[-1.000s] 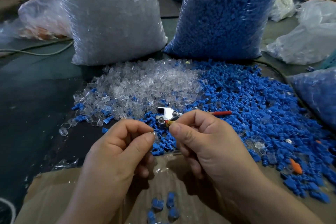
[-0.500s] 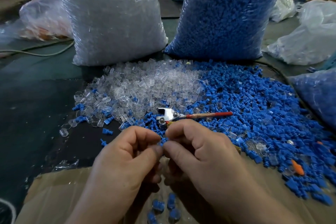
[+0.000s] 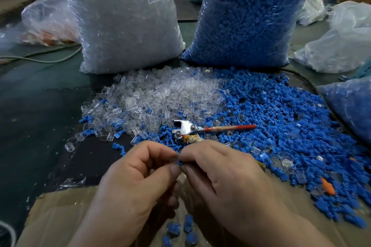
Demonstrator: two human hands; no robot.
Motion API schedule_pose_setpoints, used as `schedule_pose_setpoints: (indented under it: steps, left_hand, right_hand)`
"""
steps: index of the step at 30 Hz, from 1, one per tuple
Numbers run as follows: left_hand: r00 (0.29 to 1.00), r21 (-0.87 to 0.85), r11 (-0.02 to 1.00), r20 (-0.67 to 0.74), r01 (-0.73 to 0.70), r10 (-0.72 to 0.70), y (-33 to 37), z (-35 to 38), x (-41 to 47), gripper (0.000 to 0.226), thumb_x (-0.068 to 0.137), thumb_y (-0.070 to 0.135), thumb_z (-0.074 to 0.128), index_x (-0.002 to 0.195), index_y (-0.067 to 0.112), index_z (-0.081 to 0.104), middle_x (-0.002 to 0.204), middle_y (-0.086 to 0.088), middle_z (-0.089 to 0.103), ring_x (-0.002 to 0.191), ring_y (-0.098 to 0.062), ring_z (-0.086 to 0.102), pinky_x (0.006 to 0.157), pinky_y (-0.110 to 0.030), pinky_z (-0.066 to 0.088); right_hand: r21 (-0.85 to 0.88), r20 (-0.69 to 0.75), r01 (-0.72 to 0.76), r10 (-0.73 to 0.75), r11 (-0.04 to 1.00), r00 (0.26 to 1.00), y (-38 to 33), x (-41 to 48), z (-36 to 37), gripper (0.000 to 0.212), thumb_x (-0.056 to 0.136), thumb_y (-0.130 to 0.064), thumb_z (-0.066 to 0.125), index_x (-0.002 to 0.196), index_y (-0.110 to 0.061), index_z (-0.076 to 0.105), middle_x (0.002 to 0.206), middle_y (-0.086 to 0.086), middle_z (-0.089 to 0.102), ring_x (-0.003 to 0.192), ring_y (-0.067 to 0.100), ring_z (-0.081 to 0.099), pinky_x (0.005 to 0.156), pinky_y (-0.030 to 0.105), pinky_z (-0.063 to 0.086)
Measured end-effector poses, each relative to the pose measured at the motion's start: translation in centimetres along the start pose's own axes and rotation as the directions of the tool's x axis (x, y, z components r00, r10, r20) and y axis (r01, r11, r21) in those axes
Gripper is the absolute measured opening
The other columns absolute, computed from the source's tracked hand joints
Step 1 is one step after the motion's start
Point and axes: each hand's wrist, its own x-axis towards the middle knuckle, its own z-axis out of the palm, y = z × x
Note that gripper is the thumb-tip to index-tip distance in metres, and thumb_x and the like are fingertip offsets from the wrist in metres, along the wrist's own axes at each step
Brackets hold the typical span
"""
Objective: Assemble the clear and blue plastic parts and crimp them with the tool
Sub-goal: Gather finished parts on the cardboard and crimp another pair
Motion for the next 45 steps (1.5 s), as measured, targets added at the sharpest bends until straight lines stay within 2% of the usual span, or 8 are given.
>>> schedule_pose_setpoints:
  steps: [5,8,12,14,19,30,35,45]
  left_hand:
    - [1.0,0.008,1.0,-0.007,0.029,-0.028,0.0,-0.1,0.0,0.019,0.054,0.019,0.075,0.074,0.02,0.073,0.06,-0.016,0.062,0.048,-0.026,0.056,0.044,-0.027,0.048]
    - [1.0,0.071,0.997,0.001,0.018,-0.018,-0.1,-0.4,0.1,0.025,0.072,-0.001,0.076,0.074,0.023,0.072,0.058,-0.011,0.062,0.046,-0.022,0.055,0.044,-0.024,0.047]
    - [0.999,0.119,0.992,-0.028,0.044,-0.041,-0.1,-0.4,0.0,0.038,0.083,-0.008,0.067,0.072,0.028,0.072,0.054,-0.008,0.063,0.046,-0.016,0.058,0.043,-0.021,0.048]
    - [0.998,0.088,0.995,-0.042,0.056,-0.053,0.1,-0.3,-0.1,0.035,0.083,-0.006,0.067,0.073,0.027,0.072,0.053,-0.009,0.062,0.044,-0.016,0.056,0.041,-0.021,0.047]
    - [0.992,-0.066,0.993,-0.079,0.095,-0.1,0.3,-0.2,0.0,0.032,0.078,-0.008,0.067,0.069,0.023,0.073,0.052,-0.01,0.058,0.042,-0.016,0.053,0.037,-0.022,0.044]
    - [0.987,-0.02,0.998,-0.148,0.053,-0.055,0.3,-0.8,0.2,0.04,0.091,-0.002,0.061,0.07,0.03,0.071,0.057,-0.008,0.063,0.044,-0.015,0.053,0.039,-0.019,0.045]
    - [0.985,0.017,0.999,-0.17,0.027,-0.023,0.5,-0.8,0.0,0.032,0.09,0.001,0.063,0.076,0.03,0.071,0.06,-0.006,0.065,0.044,-0.014,0.054,0.039,-0.019,0.044]
    - [0.983,0.058,0.995,-0.159,-0.079,0.087,0.0,-2.0,0.5,0.041,0.091,-0.006,0.058,0.078,0.031,0.072,0.07,-0.004,0.069,0.059,-0.014,0.063,0.045,-0.023,0.049]
  right_hand:
    - [-0.068,-0.014,0.026,-0.027,0.997,1.0,-0.1,0.0,0.3,0.023,0.094,-0.028,0.052,0.105,-0.017,0.068,0.1,-0.002,0.065,0.087,0.021,0.063,0.065,0.043,0.054]
    - [-0.217,-0.003,0.03,-0.031,0.976,1.0,0.6,0.3,0.0,0.029,0.09,-0.031,0.05,0.112,-0.021,0.066,0.112,-0.003,0.062,0.104,0.02,0.056,0.082,0.041,0.052]
    - [-0.49,0.06,-0.229,0.295,0.841,0.954,3.0,0.6,-0.7,0.064,0.09,-0.057,0.049,0.145,-0.037,0.023,0.158,-0.003,0.023,0.148,0.023,0.01,0.121,0.044,0.011]
    - [-0.544,0.109,-0.249,0.362,0.801,0.926,4.1,0.7,-0.6,0.071,0.091,-0.064,0.043,0.149,-0.036,0.013,0.161,-0.003,0.015,0.149,0.022,0.005,0.12,0.042,0.005]
    - [-0.597,0.089,-0.235,0.354,0.767,0.931,4.1,1.5,-0.6,0.06,0.085,-0.066,0.046,0.135,-0.035,0.038,0.136,-0.01,0.045,0.121,0.024,0.038,0.104,0.042,0.031]
    - [-0.568,0.058,-0.279,0.375,0.775,0.925,3.8,1.8,-1.3,0.045,0.08,-0.053,0.045,0.121,-0.035,0.048,0.106,-0.01,0.055,0.094,0.018,0.036,0.081,0.038,0.032]
    - [-0.386,-0.028,-0.28,0.292,0.879,0.956,2.8,1.2,-2.3,0.057,0.076,-0.051,0.038,0.129,-0.033,0.047,0.114,-0.015,0.056,0.108,0.014,0.04,0.091,0.036,0.039]
    - [-0.278,0.111,-0.063,0.097,0.958,0.989,2.2,0.1,-3.0,0.05,0.074,-0.049,0.045,0.123,-0.042,0.044,0.113,-0.024,0.054,0.102,0.003,0.05,0.082,0.022,0.046]
